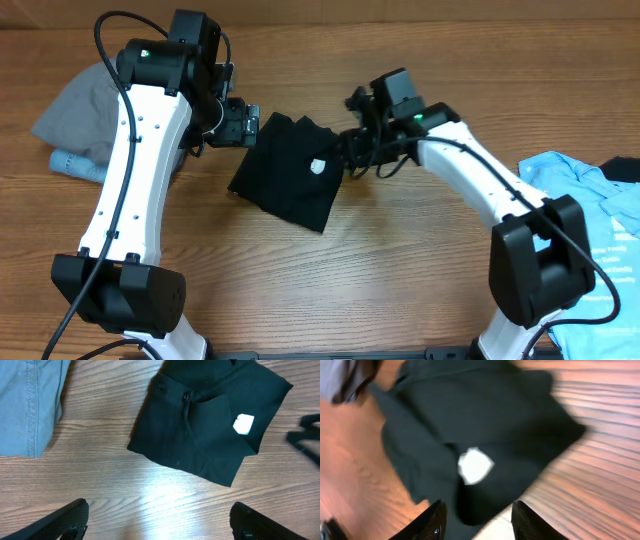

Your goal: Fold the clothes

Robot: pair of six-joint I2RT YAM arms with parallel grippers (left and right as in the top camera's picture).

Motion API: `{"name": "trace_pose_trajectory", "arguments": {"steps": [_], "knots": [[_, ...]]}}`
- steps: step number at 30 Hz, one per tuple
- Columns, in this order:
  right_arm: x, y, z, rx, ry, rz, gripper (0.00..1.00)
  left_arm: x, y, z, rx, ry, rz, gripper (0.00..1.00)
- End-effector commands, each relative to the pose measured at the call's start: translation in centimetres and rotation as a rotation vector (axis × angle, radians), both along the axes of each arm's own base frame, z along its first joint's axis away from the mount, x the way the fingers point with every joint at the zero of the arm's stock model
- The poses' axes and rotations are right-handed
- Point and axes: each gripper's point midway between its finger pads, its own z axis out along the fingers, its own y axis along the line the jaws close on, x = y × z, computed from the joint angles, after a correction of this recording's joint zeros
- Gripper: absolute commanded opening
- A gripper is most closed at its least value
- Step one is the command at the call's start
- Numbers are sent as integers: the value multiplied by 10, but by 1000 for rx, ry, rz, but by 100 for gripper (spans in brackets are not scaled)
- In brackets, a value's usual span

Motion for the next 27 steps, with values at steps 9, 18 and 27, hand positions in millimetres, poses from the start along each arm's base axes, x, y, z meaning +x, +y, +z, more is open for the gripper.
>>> {"name": "trace_pose_trajectory", "arguments": {"steps": [9, 18, 27], "knots": [[-65, 41, -52, -56, 186, 190, 6, 2, 1, 1, 10, -8, -20, 94], [-100, -10, -46, -249, 337, 139, 22, 9, 0, 2, 6, -38, -23, 97], [-43, -59, -23, -335, 208, -141, 24, 7, 0, -9, 11, -19, -40, 64]]}}
